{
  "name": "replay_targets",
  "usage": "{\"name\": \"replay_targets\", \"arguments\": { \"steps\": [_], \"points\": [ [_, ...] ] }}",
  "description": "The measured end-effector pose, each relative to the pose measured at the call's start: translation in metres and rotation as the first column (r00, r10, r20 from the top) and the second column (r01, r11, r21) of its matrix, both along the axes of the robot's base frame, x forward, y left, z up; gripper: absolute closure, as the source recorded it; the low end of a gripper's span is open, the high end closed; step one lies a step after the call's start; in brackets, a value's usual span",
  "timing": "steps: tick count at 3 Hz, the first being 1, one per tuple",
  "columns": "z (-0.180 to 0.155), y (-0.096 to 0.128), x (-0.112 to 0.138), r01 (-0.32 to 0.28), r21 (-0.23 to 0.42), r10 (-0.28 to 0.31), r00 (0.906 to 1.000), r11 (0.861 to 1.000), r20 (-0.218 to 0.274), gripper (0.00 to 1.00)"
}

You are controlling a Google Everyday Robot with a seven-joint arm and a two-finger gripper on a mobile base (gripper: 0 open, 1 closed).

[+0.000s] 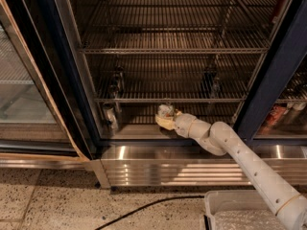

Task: Pick 7up can from bottom shelf of fridge

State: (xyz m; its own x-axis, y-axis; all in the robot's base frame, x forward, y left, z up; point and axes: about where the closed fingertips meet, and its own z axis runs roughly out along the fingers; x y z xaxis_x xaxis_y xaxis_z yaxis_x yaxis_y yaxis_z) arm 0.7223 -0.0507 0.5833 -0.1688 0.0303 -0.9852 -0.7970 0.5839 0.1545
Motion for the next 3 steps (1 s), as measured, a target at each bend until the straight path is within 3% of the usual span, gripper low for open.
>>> {"name": "replay_targets", "arguments": {
  "steps": [3],
  "points": [
    [-0.014, 0.005, 0.001, 0.000, 0.000, 0.000, 1.0000, 1.000, 0.000, 1.00]
  ]
}}
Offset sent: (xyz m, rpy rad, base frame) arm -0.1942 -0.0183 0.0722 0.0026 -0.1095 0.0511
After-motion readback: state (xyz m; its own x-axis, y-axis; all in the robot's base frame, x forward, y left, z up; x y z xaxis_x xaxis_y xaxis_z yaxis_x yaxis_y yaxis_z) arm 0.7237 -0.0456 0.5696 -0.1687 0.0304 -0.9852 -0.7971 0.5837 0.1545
